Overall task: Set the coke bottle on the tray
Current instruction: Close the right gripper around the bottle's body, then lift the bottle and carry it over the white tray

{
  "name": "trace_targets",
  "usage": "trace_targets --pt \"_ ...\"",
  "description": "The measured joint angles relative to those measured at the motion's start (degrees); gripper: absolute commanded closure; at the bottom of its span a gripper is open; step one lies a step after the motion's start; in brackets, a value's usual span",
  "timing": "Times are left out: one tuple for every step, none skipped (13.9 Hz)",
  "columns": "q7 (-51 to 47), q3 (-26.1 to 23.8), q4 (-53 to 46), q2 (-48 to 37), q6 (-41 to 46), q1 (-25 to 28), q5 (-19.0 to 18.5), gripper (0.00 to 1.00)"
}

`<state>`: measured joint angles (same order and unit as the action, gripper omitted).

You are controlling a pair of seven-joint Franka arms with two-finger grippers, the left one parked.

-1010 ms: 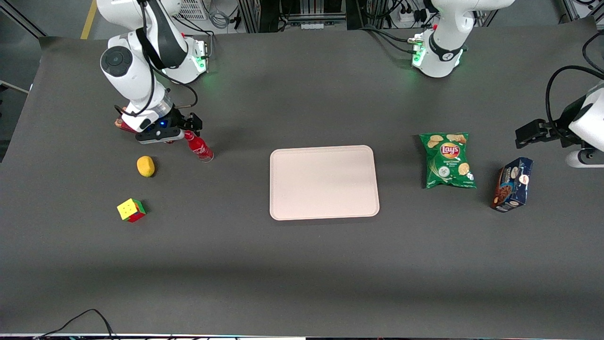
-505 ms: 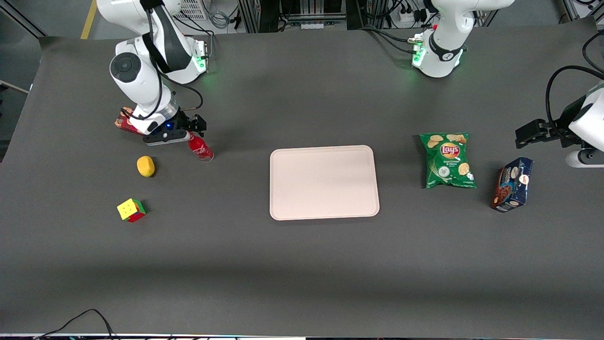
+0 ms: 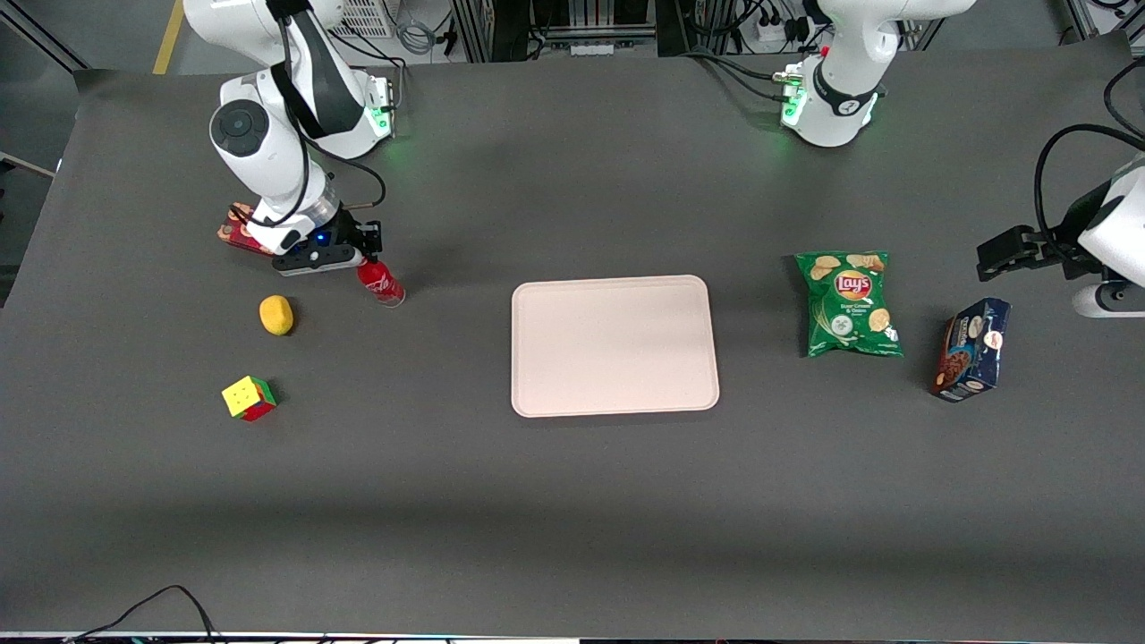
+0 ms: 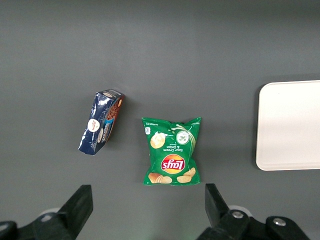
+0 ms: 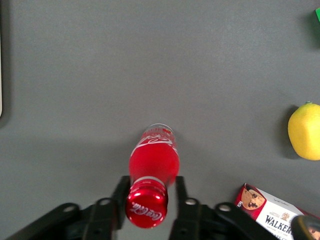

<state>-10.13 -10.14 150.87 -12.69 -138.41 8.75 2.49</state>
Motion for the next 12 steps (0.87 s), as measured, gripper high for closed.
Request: trace_targets --pt "0.0 0.0 0.0 0.0 0.0 0.0 0.0 1.0" --pt "0.0 0.0 0.0 0.0 0.0 0.0 0.0 1.0" --pt "0.0 -0.1 0.0 0.0 0.0 0.0 0.0 1.0" --pt "0.0 -0.1 -0.1 0.0 0.1 0.0 0.0 1.0" --pt "-0.1 -0.1 -0.5 0.0 0.6 0.0 0.0 1.0" --pt "-0.1 -0.1 -1.6 0.0 2.0 0.0 0.0 1.0" --pt "-0.2 -0.1 -3.4 0.0 4.4 0.0 0.0 1.0" --pt "-0.2 -0.1 -6.1 0.0 7.5 0.0 0.0 1.0" --pt "-0.3 -0.1 -9.5 0.0 10.8 0.0 0.0 1.0" --pt "-0.3 -0.1 -13.2 0.0 14.1 0.0 0.0 1.0" --pt "-0.6 -0.1 -16.7 0.1 17.1 0.0 0.0 1.0" --pt "-1.1 -0.1 -22.8 0.8 22.0 0.0 0.0 1.0"
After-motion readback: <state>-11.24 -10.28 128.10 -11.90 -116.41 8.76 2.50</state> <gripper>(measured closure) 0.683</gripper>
